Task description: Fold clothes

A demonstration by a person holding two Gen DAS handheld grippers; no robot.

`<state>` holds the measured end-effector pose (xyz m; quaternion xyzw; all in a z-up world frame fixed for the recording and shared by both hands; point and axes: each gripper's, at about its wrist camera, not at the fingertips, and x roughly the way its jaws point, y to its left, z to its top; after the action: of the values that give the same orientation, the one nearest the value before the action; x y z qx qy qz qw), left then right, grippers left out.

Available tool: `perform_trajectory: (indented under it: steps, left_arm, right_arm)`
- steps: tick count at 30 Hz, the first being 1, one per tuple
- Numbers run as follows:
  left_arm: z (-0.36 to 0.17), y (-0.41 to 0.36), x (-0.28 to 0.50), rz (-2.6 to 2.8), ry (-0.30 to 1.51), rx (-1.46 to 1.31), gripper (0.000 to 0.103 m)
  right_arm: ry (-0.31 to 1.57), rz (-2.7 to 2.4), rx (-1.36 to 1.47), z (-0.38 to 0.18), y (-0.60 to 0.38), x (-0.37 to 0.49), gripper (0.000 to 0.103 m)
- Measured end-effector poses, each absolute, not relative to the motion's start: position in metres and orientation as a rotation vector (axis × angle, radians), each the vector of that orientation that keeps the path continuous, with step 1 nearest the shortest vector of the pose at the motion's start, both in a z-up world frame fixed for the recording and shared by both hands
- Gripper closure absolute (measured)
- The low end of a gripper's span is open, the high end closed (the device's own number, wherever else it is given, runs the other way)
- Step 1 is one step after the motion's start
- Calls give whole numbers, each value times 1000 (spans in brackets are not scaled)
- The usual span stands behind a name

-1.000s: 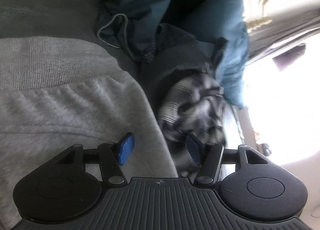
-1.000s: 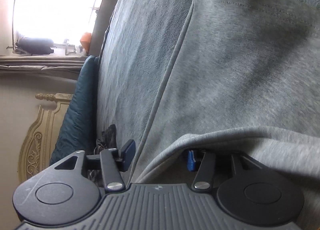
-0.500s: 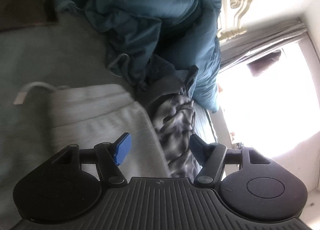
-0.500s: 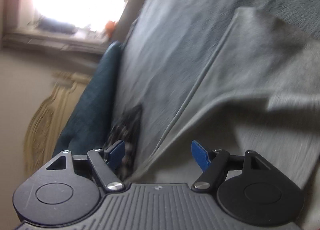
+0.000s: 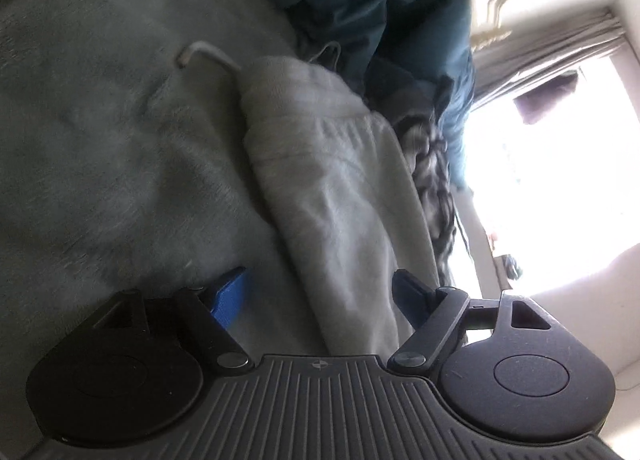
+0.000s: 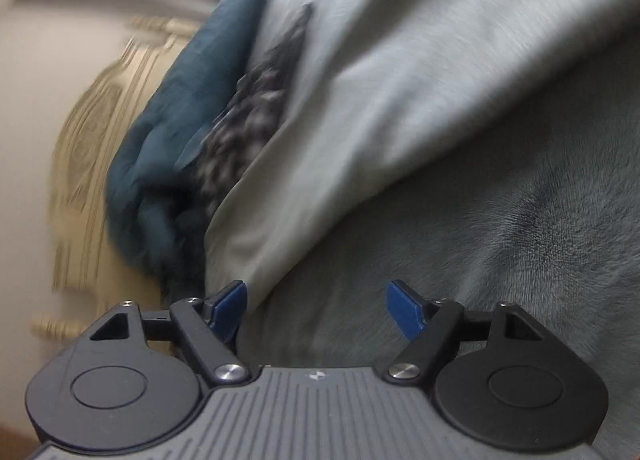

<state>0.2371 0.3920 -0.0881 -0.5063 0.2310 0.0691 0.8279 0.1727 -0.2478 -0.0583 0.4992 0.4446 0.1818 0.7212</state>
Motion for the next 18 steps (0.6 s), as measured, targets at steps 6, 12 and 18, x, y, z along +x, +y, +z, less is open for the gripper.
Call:
perform_trajectory:
  steps: [6,12,18]
  left_arm:
    - [-101,392,269,201,455,-1079,19]
    - [-116,386,303,300,407,-1044,19]
    - [-125,372,301,413,337,-1005,53]
  right_arm:
    - [884,309,1231,-81,-245,202,24]
    - [802,241,1255,-87,-236,227,24]
    - [720,193,1273,-98,-234,240,39]
